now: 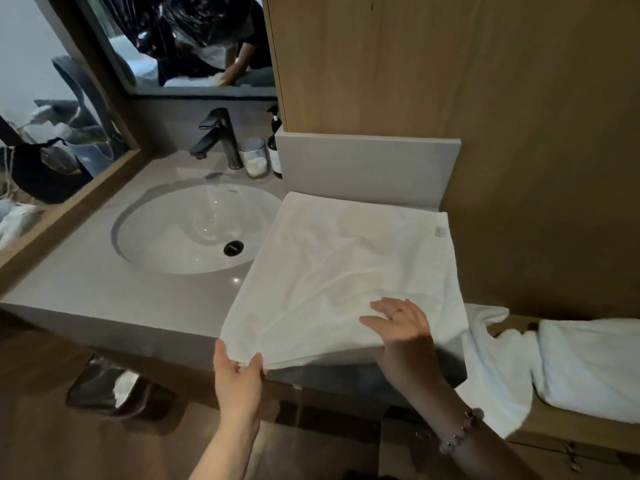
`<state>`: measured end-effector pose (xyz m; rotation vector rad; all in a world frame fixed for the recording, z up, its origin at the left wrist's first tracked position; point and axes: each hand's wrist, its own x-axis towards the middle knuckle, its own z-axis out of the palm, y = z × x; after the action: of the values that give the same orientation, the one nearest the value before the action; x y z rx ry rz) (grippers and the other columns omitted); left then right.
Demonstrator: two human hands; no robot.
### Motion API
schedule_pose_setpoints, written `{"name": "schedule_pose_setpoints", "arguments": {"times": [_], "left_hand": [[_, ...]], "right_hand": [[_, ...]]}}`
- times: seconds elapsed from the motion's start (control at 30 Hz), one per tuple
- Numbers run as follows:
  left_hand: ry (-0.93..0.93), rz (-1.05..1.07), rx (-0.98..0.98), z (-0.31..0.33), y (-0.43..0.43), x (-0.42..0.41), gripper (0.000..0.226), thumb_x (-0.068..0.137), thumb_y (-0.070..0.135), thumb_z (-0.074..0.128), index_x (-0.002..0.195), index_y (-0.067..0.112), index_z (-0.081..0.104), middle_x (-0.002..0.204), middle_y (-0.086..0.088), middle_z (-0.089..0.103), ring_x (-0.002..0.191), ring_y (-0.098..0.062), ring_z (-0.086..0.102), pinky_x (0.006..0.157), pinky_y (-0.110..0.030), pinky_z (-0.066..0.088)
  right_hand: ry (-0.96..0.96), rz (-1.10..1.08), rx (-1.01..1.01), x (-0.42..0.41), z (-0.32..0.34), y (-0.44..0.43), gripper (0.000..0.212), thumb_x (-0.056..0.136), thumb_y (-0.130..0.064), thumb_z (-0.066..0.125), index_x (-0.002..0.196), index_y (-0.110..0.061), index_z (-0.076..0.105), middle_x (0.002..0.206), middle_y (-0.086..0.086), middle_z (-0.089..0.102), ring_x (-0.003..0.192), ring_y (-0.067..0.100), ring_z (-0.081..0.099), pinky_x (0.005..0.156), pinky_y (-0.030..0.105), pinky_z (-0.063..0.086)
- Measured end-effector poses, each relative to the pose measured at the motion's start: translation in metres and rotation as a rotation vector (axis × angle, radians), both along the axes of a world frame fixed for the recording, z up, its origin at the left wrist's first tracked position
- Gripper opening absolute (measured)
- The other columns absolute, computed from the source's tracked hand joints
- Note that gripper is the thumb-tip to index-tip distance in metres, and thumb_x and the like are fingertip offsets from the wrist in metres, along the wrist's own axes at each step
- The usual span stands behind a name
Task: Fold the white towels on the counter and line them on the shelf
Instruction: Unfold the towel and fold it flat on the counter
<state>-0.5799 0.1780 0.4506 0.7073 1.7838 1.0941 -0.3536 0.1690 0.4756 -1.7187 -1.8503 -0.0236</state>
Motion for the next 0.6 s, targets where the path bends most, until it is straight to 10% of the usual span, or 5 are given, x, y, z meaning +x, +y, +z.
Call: {"name": "schedule_pose_setpoints", "arguments": {"times": [0.23, 0.4, 0.6], "left_hand": [[0.117, -0.107, 0.026, 0.003, -0.001, -0.002, 0.079, 0.085, 0.012, 0.067, 0.148, 0.017, 0.02, 0.15, -0.01, 0.033, 0.129, -0.034, 0.042, 0.105, -0.052, 0.038], [0.02, -0.101, 0.052, 0.002, 0.0, -0.004, 0.088, 0.081, 0.018, 0.071, 0.149, 0.024, 0.014, 0.152, -0.01, 0.025, 0.131, -0.032, 0.041, 0.106, -0.05, 0.038], [0.016, -0.119, 0.059, 0.002, 0.002, -0.005, 0.08, 0.081, 0.014, 0.071, 0.146, 0.016, 0.023, 0.144, -0.013, 0.04, 0.127, -0.033, 0.046, 0.103, -0.049, 0.041]], "right_hand": [[0.191, -0.287, 0.048, 0.002, 0.012, -0.027, 0.049, 0.058, -0.009, 0.085, 0.105, -0.007, 0.069, 0.104, 0.016, 0.067, 0.086, 0.032, 0.065, 0.068, 0.041, 0.055], [0.4, -0.401, -0.122, -0.001, 0.013, -0.045, 0.041, 0.076, -0.026, 0.076, 0.113, -0.011, 0.067, 0.075, 0.005, 0.072, 0.054, 0.007, 0.056, 0.059, 0.017, 0.049], [1.44, -0.381, -0.371, -0.022, 0.024, -0.042, 0.043, 0.096, -0.02, 0.051, 0.137, -0.027, 0.041, 0.112, -0.006, 0.057, 0.076, 0.008, 0.07, 0.07, 0.025, 0.057]]}}
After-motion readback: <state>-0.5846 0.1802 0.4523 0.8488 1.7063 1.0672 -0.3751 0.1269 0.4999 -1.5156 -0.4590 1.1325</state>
